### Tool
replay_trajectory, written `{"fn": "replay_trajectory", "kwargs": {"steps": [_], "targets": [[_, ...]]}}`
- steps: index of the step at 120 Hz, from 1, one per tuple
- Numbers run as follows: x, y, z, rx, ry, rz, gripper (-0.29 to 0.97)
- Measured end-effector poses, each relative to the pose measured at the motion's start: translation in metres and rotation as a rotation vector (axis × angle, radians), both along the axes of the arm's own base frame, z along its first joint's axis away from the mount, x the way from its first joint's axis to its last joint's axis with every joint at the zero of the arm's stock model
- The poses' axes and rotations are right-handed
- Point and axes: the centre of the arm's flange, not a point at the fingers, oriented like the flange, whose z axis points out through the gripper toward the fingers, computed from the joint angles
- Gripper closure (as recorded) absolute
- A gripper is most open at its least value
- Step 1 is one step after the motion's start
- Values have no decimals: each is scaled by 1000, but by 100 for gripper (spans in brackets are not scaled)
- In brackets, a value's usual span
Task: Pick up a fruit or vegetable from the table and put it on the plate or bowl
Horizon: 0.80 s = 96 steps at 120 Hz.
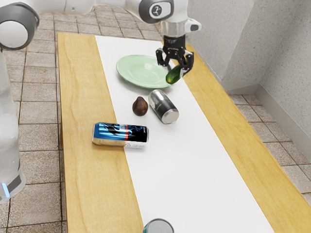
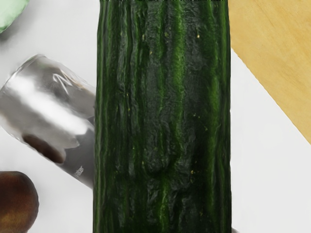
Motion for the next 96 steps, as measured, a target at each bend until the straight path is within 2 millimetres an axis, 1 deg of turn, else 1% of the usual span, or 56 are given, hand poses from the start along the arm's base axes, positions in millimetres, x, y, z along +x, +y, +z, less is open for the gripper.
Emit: {"fn": "replay_trajectory", "kwargs": {"steps": [7,13,19,27,36,42,52,58,67,78,81,84,86,88,90,91,93,96], "targets": [[-23,60,-7,-7,15,123,56],[-43,98,-9,-11,20,207,57],[-55,124,-11,-14,23,263,57],[-61,146,-19,-22,36,308,57],[-56,169,-38,-37,64,338,58],[-53,180,-43,-44,68,353,59],[-55,191,-40,-56,52,368,35],[-58,195,-37,-60,43,375,25],[-63,200,-32,-62,29,385,14],[-68,204,-21,-59,-8,402,8],[-69,202,-12,-65,-40,422,6],[-67,195,-3,-70,-64,446,5],[-63,185,2,-73,-73,462,5],[-55,168,8,-64,-76,465,4],[-45,140,15,-53,-75,447,3],[-39,123,20,-50,-75,431,3],[-26,80,31,-48,-76,386,3],[-10,7,49,-56,-76,307,2]]}}
